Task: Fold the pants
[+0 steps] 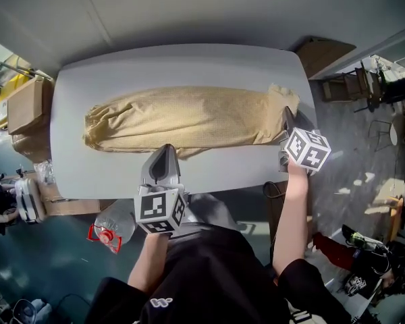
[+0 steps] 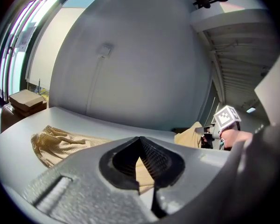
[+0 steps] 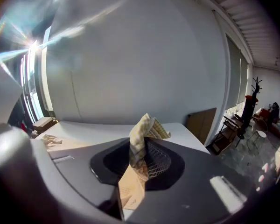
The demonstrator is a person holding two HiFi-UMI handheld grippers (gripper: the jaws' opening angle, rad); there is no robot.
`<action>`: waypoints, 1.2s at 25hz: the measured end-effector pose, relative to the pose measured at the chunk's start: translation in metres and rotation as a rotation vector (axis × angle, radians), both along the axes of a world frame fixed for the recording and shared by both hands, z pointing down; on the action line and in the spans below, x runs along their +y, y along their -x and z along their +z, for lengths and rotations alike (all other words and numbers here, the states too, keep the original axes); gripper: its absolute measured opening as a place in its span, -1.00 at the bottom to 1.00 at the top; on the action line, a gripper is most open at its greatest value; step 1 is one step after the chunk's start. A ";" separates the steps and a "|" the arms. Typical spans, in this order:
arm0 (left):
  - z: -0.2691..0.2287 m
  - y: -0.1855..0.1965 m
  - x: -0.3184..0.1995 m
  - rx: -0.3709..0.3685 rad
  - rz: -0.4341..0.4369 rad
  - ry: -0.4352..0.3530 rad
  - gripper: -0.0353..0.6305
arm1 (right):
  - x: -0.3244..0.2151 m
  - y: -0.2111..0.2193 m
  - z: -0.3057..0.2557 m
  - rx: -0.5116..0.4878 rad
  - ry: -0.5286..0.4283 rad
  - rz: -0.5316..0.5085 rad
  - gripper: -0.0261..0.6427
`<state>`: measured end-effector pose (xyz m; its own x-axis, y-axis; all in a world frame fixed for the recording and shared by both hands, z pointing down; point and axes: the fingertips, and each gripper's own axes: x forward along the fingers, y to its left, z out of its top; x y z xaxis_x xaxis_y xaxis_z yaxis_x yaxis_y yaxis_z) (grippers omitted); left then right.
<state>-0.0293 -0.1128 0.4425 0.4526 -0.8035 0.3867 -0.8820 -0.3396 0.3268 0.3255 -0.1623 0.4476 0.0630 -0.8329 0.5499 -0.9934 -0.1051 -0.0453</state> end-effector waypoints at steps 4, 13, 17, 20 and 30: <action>0.003 0.020 0.003 0.008 -0.023 0.000 -0.89 | -0.017 0.043 -0.010 0.020 -0.019 -0.069 -0.71; 0.004 0.066 0.010 0.017 -0.096 0.006 -0.89 | -0.045 0.154 -0.008 0.115 0.005 -0.276 -0.71; 0.007 0.089 0.014 0.011 -0.132 0.014 -0.89 | -0.051 0.211 0.014 0.176 0.045 -0.376 -0.71; 0.011 0.106 0.017 0.009 -0.164 0.029 -0.89 | -0.050 0.260 0.039 0.271 0.078 -0.484 -0.71; 0.033 0.143 0.029 0.007 -0.223 0.060 -0.89 | 0.025 0.367 0.164 0.550 0.284 -0.874 -0.71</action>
